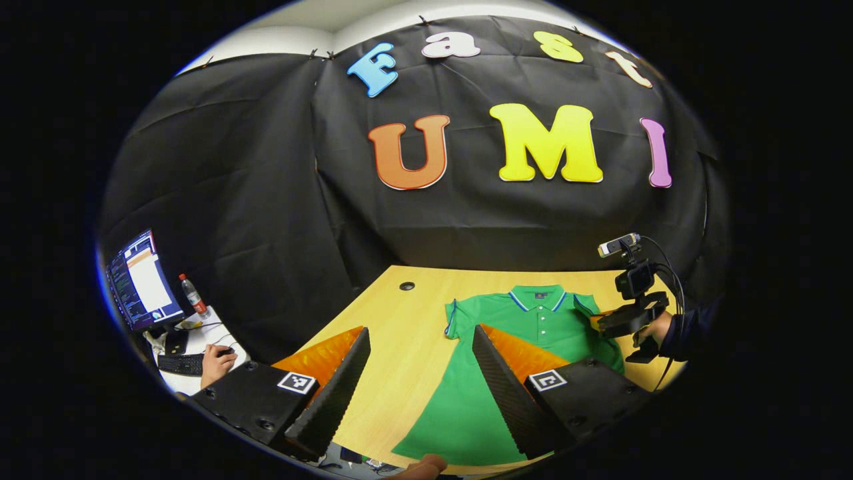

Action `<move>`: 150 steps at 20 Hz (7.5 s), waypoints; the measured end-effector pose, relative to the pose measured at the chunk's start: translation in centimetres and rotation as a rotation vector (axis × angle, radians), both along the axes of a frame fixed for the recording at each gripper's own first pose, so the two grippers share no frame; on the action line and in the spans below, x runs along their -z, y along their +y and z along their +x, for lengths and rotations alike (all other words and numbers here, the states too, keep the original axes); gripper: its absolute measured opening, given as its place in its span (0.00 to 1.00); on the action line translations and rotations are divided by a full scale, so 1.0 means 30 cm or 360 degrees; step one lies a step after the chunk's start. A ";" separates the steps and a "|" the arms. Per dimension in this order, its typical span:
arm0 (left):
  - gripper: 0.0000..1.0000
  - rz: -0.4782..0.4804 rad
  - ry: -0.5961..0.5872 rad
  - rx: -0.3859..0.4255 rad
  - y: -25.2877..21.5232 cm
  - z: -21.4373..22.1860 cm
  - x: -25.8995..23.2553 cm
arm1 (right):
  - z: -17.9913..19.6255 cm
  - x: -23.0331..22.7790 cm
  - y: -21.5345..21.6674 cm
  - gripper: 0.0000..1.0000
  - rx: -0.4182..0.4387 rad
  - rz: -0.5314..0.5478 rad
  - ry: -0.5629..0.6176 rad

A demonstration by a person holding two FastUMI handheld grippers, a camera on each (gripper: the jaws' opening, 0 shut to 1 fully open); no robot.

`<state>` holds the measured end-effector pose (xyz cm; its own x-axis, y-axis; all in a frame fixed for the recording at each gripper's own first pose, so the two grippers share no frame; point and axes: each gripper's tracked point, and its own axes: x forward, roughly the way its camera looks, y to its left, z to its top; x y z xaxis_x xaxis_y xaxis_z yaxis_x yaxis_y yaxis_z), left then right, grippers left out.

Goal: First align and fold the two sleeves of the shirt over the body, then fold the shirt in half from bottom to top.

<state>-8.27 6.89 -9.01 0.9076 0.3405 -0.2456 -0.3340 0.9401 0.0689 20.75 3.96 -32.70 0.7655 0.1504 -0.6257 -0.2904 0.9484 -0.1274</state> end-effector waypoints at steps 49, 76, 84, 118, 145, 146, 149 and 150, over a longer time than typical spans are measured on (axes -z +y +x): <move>0.75 -0.0527 0.0662 0.0264 0.125 1.104 0.762 | -0.919 -0.699 -0.215 0.95 0.0732 0.0079 -0.0299; 0.03 -0.0192 0.0696 0.0483 0.054 1.121 0.607 | -0.994 -0.594 -0.234 0.90 0.0749 0.0099 -0.0237; 0.03 0.0101 0.0679 0.0715 -0.148 1.122 0.578 | -1.010 -0.534 -0.249 0.90 0.0792 0.0097 -0.0184; 0.99 -0.0261 0.0717 0.0532 0.057 0.117 0.588 | -1.040 -0.193 -0.193 0.96 0.0573 0.0216 0.0159; 0.89 -0.0406 0.1746 0.0616 -0.027 -0.214 0.970 | -1.255 0.247 -0.157 0.94 0.0687 0.0092 0.1266; 0.84 -0.0401 0.1738 0.0623 -0.033 -0.208 0.970 | -1.247 0.244 -0.152 0.85 0.0685 0.0089 0.1273; 0.51 -0.0443 0.1735 0.0568 -0.057 -0.204 0.973 | -1.233 0.243 -0.127 0.53 0.0688 0.0089 0.1267; 0.47 -0.0441 0.1750 0.0570 -0.066 -0.206 0.972 | -1.238 0.244 -0.122 0.44 0.0667 0.0072 0.1275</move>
<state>-14.45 4.92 -38.16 0.1963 -0.0769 -0.9775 0.0620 0.9959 -0.0659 -16.39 0.30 -40.03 0.1006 -0.0055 -0.9949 0.0941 0.9956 0.0040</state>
